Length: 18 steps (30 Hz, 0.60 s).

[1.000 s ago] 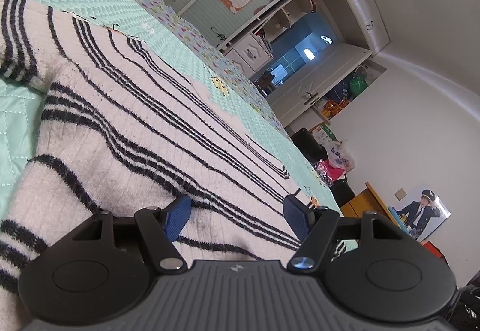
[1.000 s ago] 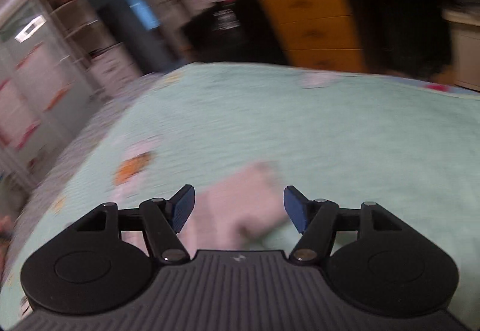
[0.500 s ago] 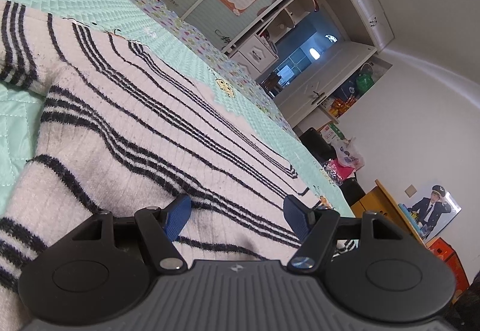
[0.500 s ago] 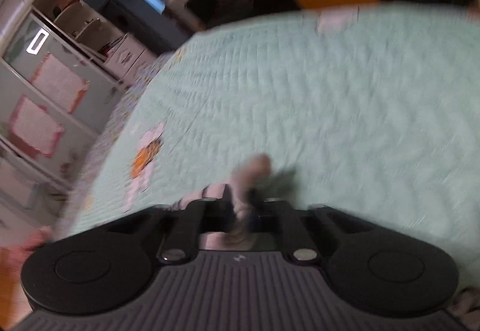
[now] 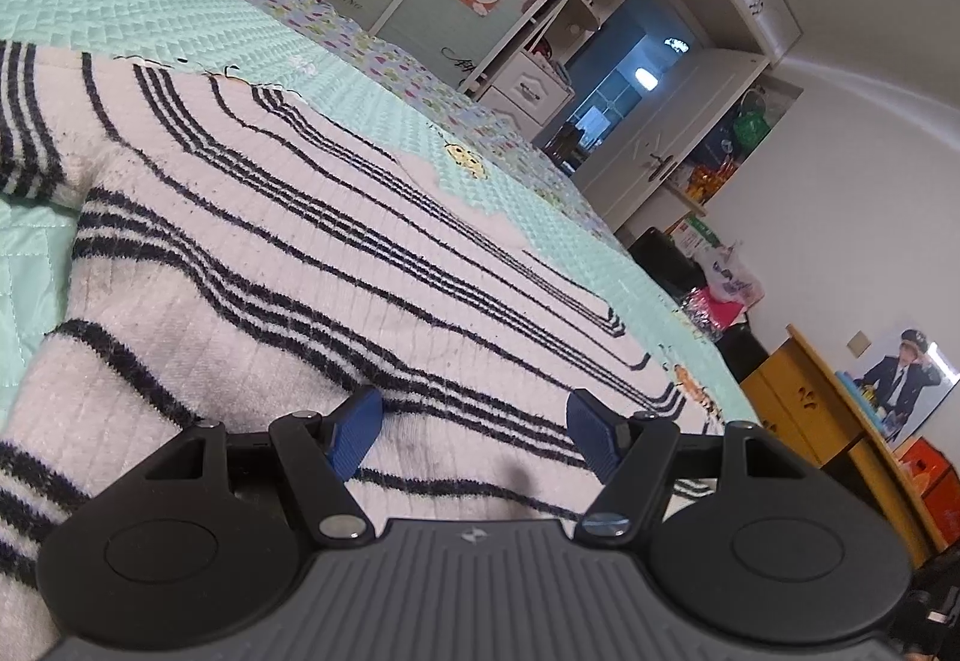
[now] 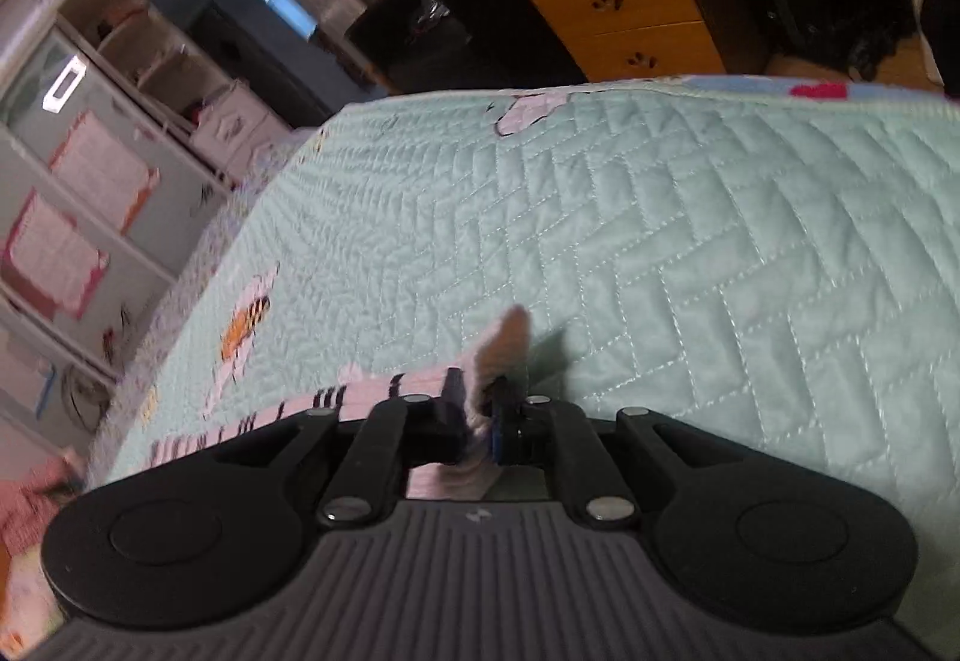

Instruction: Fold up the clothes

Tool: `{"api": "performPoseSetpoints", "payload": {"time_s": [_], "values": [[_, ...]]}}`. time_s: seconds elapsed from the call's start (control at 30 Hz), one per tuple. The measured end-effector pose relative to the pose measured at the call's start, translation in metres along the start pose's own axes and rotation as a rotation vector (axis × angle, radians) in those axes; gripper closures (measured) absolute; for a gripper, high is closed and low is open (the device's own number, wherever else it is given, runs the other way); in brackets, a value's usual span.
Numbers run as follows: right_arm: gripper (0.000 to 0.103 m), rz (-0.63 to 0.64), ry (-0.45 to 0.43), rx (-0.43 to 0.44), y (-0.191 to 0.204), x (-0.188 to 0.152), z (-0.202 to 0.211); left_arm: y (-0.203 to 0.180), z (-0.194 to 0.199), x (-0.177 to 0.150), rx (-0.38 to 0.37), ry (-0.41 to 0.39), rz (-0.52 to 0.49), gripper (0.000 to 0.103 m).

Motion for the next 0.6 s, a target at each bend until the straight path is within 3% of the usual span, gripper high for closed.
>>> {"api": "performPoseSetpoints", "payload": {"time_s": [0.1, 0.17, 0.23, 0.3, 0.4, 0.43, 0.5, 0.6], "values": [[0.086, -0.071, -0.043, -0.018, -0.005, -0.006, 0.017, -0.016, 0.005, 0.000, 0.093, 0.055, -0.063, 0.032], [0.076, -0.118, -0.100, -0.080, -0.007, -0.010, 0.041, -0.027, 0.008, 0.000, 0.155, 0.091, -0.104, 0.032], [0.061, -0.094, -0.125, -0.089, -0.003, -0.018, 0.061, -0.037, 0.011, 0.001, 0.217, 0.127, -0.146, 0.032], [0.058, -0.036, -0.138, -0.067, 0.008, -0.029, 0.080, -0.045, 0.022, -0.003, 0.256, 0.157, -0.142, 0.032], [0.053, 0.120, -0.060, 0.050, 0.041, -0.064, 0.097, -0.035, 0.059, -0.008, 0.137, 0.155, 0.030, 0.032], [0.046, 0.151, -0.011, 0.100, 0.052, -0.079, 0.098, -0.030, 0.072, -0.008, 0.087, 0.150, 0.090, 0.032], [0.039, 0.204, 0.104, 0.207, 0.076, -0.113, 0.099, -0.014, 0.096, 0.000, 0.082, 0.104, 0.160, 0.032], [0.039, 0.261, 0.290, 0.367, 0.118, -0.168, 0.092, 0.024, 0.132, 0.030, 0.160, -0.026, 0.216, 0.032]]}}
Point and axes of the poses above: each gripper's, at about its wrist camera, not at the fingertips, and z roughly against the way its jaws point, y to its left, x to its top, the point moved 3 cm from there along -z, roughly the way its jaws point, and after that the axes turned 3 degrees about z, right-handed, at the moved point
